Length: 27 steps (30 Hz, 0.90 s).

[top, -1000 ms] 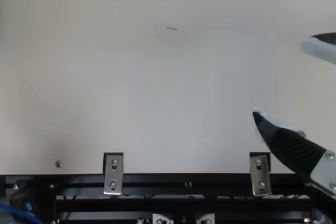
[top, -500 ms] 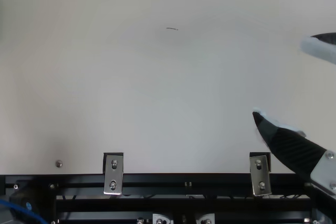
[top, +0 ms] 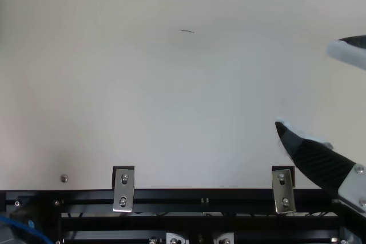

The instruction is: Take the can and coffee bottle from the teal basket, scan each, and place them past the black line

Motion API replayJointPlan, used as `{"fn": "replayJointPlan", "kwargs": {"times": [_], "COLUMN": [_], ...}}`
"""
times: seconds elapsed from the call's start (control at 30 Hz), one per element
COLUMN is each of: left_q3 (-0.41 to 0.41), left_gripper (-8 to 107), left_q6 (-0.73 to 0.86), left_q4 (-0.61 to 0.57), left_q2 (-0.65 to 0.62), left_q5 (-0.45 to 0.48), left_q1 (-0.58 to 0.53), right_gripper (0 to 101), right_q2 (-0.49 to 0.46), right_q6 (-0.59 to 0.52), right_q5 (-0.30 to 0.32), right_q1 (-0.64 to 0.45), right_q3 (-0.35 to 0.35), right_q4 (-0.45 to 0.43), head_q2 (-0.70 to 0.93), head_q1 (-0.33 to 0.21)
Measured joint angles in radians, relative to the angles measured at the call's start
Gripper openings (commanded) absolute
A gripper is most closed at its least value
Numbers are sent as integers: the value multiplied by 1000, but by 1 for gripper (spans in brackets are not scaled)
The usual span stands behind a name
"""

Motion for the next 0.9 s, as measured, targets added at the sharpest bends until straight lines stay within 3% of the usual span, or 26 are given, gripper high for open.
{"fn": "replayJointPlan", "kwargs": {"times": [0.67,0.7,0.73,0.9], "left_q3": [-66,-66,-68,-64], "left_gripper": [90,58,10,10], "left_q6": [-91,-94,-96,-96], "left_q4": [54,56,56,39], "left_q2": [107,109,114,102], "left_q5": [4,2,2,0], "left_q1": [-13,-13,-13,-13], "right_gripper": [101,101,101,101], "right_q2": [0,0,0,0], "right_q6": [0,0,0,0], "right_q5": [0,0,0,0], "right_q1": [0,0,0,0], "right_q3": [0,0,0,0], "right_q4": [0,0,0,0], "head_q2": [0,0,0,0], "head_q1": [5,5,5,0]}}
